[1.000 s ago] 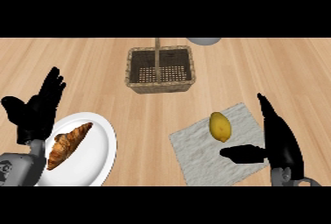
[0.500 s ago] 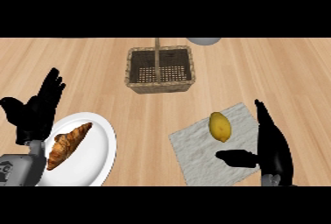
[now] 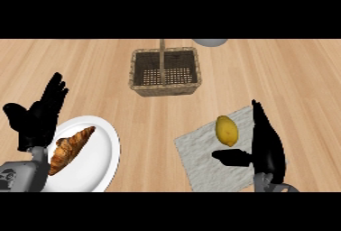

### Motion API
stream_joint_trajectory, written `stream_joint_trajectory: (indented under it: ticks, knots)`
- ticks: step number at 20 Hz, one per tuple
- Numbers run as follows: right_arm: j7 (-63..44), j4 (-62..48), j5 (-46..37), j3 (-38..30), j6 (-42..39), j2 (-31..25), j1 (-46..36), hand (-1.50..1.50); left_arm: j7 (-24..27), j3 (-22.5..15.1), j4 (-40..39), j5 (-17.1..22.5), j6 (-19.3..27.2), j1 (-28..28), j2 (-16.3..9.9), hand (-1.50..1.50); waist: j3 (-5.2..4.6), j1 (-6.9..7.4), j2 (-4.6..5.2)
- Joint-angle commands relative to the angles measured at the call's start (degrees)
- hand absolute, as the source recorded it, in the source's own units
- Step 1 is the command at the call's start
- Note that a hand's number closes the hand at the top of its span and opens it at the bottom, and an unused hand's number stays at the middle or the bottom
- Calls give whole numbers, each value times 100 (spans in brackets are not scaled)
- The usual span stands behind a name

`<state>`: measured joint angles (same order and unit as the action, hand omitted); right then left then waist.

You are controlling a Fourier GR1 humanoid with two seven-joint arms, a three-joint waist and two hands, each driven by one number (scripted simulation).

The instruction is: Pick the lemon from the placemat and place it in the basket

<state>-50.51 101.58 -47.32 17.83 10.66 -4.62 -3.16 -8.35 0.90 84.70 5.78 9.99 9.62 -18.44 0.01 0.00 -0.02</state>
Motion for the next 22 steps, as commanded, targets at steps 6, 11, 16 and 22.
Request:
stream_joint_trajectory:
  ticks: [6,11,16,22]
  knots:
    - [350,-706,-15,-533,-164,-37,-142,-150,-334,156,487,-219,-178,-137,160,0,1,12,-1]
    - [243,-934,-291,-401,-200,284,-323,-150,438,340,-600,-372,-320,285,431,0,-1,-11,4]
    - [571,-1087,-268,-600,-187,273,-335,-150,168,555,-253,-384,-532,163,345,0,-1,-3,1]
    - [954,-1726,-76,-763,105,199,-259,-150,360,491,-417,-584,-452,72,564,0,-1,-7,4]
